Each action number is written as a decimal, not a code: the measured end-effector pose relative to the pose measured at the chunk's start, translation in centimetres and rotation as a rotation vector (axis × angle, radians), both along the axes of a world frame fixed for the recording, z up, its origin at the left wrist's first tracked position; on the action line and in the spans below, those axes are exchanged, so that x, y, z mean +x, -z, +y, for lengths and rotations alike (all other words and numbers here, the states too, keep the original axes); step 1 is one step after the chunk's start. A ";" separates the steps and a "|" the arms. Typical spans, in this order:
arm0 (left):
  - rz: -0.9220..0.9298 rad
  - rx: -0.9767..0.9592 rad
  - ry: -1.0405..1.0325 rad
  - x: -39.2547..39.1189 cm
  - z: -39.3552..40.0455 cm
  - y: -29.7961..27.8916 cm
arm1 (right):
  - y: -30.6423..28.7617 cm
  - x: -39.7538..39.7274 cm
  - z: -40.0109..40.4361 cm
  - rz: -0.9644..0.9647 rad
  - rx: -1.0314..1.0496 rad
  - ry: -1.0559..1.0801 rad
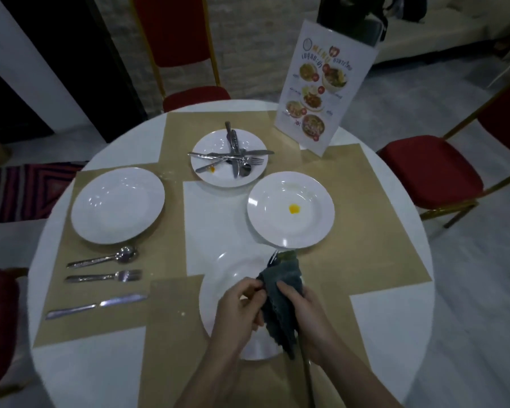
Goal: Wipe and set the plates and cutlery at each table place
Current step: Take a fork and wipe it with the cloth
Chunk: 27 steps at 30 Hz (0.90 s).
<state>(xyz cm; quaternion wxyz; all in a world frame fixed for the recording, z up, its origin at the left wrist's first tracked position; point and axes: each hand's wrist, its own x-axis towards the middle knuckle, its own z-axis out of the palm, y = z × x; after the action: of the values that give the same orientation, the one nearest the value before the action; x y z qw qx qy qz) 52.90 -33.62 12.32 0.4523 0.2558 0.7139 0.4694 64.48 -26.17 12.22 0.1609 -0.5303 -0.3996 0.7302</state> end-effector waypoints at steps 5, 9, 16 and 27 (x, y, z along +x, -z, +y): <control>0.006 0.009 -0.104 6.9 -3.2 -0.7 | -0.4 4.6 -2.5 0.115 -0.241 0.023; 0.049 -0.008 -0.084 9.9 -3.9 -0.6 | -0.1 6.9 -3.1 0.062 -0.162 0.051; 0.063 0.005 -0.043 14.0 -5.4 -0.8 | -1.4 9.5 -1.3 0.134 -0.120 0.128; 0.168 0.032 0.007 15.1 -5.8 -1.3 | -1.6 9.0 -0.5 0.070 -0.125 0.240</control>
<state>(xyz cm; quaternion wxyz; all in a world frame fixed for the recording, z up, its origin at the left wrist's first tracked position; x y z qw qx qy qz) 67.97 -39.43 13.63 0.3883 0.3038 0.7409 0.4560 73.44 -26.68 13.83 0.2278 -0.5574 -0.2811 0.7472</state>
